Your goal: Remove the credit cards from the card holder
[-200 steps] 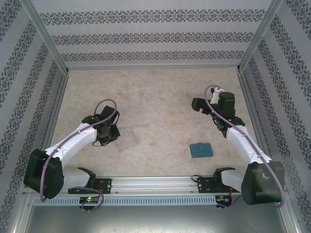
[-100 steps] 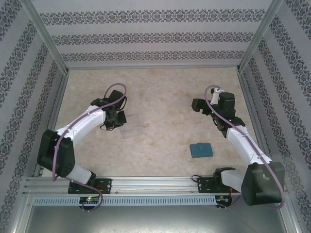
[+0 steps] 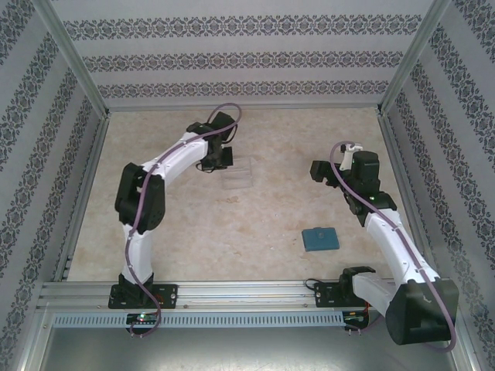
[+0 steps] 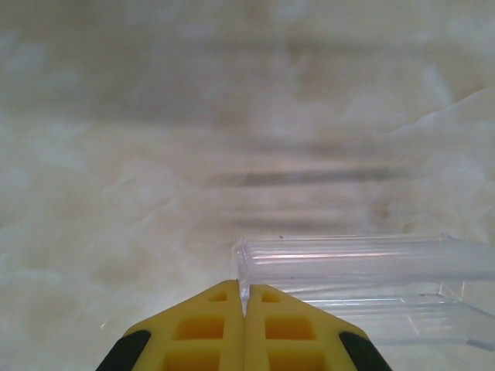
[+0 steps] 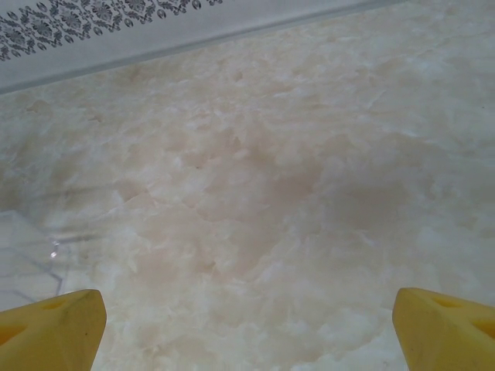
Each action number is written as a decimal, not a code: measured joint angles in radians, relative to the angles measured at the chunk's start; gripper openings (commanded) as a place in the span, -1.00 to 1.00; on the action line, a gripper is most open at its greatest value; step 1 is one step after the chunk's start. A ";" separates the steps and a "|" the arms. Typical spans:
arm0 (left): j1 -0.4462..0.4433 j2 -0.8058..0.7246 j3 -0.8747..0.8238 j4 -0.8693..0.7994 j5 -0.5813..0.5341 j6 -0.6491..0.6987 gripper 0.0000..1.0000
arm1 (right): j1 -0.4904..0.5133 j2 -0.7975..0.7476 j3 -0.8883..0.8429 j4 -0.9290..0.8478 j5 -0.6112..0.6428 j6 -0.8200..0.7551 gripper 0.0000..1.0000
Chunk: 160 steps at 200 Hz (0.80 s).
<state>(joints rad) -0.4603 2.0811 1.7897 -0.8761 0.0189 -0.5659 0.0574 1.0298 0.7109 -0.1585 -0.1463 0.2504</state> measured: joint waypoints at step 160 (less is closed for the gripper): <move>-0.011 0.213 0.262 -0.115 0.001 0.036 -0.68 | 0.006 -0.024 -0.013 -0.058 0.008 -0.002 0.90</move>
<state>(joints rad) -0.4713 2.2944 2.0521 -0.9913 0.0200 -0.5301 0.0639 1.0061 0.6975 -0.2169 -0.1387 0.2485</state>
